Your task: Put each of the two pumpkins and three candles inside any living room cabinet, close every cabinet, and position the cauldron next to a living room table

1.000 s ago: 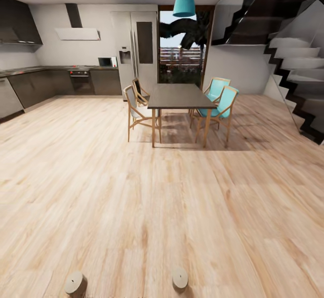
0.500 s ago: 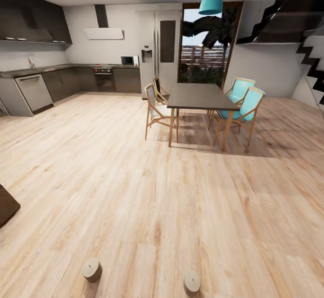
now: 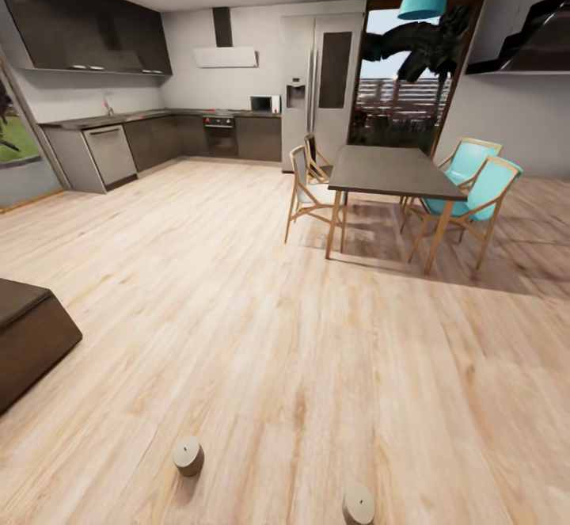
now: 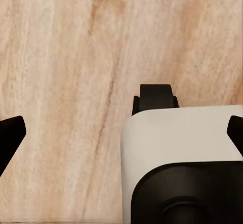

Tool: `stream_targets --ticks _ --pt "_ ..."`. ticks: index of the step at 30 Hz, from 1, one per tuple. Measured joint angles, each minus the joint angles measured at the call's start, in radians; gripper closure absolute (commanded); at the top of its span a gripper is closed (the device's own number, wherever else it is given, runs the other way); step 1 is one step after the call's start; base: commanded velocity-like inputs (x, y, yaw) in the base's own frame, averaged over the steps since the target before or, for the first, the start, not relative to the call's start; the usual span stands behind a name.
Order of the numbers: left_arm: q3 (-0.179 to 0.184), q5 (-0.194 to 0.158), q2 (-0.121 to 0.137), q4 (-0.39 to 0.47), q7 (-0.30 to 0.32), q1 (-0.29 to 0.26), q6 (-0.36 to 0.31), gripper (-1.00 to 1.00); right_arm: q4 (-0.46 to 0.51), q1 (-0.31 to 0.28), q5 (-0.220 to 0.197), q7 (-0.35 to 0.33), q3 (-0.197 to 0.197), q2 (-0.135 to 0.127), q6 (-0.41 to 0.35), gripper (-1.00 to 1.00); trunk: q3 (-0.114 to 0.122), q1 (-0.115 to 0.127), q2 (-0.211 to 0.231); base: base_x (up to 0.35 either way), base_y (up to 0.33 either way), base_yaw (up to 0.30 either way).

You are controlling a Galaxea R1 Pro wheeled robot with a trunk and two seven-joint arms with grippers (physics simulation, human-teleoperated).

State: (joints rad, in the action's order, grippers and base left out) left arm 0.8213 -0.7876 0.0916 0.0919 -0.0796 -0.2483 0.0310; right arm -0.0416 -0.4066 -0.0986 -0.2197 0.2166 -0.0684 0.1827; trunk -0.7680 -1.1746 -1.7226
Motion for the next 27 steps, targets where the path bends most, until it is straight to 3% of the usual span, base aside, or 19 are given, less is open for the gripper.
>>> stream_targets --ticks 6,19,27 --pt "0.0 0.001 0.0 0.0 0.0 0.0 0.0 -1.0 0.0 0.0 0.0 0.0 0.0 0.0 -0.001 -1.0 -0.004 0.0 0.0 0.016 0.024 0.232" --pt "0.001 0.002 0.0 0.0 0.0 0.0 0.0 -1.0 0.0 0.0 0.002 0.0 0.001 -0.002 0.0 -1.0 -0.005 0.0 0.0 0.182 -0.104 0.016" --pt "0.0 0.001 0.0 0.0 0.0 0.0 0.0 -1.0 0.0 0.0 0.001 0.0 0.001 -0.002 0.0 -1.0 -0.005 0.0 0.0 0.143 0.036 0.105"
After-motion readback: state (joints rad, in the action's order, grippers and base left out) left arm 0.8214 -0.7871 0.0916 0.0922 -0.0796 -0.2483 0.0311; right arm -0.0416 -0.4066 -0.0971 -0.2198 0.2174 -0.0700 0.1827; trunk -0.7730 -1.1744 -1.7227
